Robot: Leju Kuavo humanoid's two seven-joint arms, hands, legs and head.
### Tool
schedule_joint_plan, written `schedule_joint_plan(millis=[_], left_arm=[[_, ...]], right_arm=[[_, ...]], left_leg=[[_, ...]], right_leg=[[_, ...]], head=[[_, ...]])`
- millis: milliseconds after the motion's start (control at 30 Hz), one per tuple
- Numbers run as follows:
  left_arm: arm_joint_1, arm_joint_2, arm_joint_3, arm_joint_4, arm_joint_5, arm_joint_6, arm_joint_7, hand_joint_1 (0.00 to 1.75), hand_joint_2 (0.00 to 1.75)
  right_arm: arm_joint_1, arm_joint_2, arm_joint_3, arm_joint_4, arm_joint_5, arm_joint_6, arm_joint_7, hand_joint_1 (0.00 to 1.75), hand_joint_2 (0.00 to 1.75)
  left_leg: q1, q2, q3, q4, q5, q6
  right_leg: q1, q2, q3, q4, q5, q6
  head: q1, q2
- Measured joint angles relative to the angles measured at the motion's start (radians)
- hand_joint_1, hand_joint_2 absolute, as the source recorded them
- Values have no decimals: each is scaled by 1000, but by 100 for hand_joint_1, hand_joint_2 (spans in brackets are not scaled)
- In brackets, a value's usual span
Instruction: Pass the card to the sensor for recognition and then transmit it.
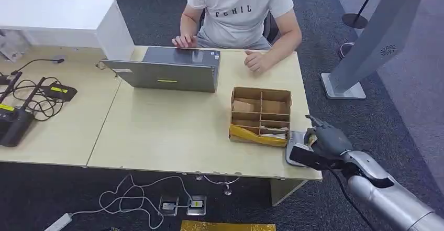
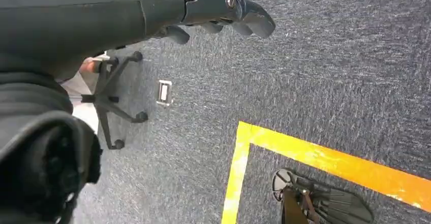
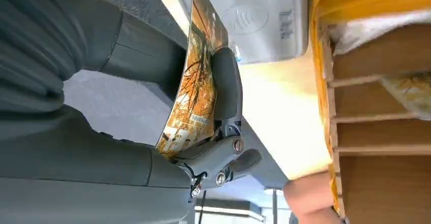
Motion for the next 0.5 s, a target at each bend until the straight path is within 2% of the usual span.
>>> schedule_joint_plan(millis=[133,267,367,500], left_arm=[[0,2,0,0,-6,-8,-1,0,0],[0,3,-2,0,-11,-18,-5,0,0],[1,3,-5,0,-11,-19,-8,0,0],[1,3,-6,0,-10,-18,-8,0,0]], right_arm=[[-87,-31,-45,3,40,8,-38,175,175],[-245,-55,-94,68,75,19,-120,175,175],[-332,-62,-129,128,87,19,-143,175,175],[-374,-66,-143,145,94,21,-152,175,175]], left_leg=[[-1,0,0,0,0,0],[-1,0,0,0,1,0],[-1,-1,0,0,1,0],[-1,0,-1,0,1,0]], right_leg=[[-1,1,-1,0,0,0],[-1,0,-1,0,1,0],[-1,-1,0,0,1,0],[-1,0,-1,0,1,0]], head=[[0,0],[0,0],[0,0],[0,0]])
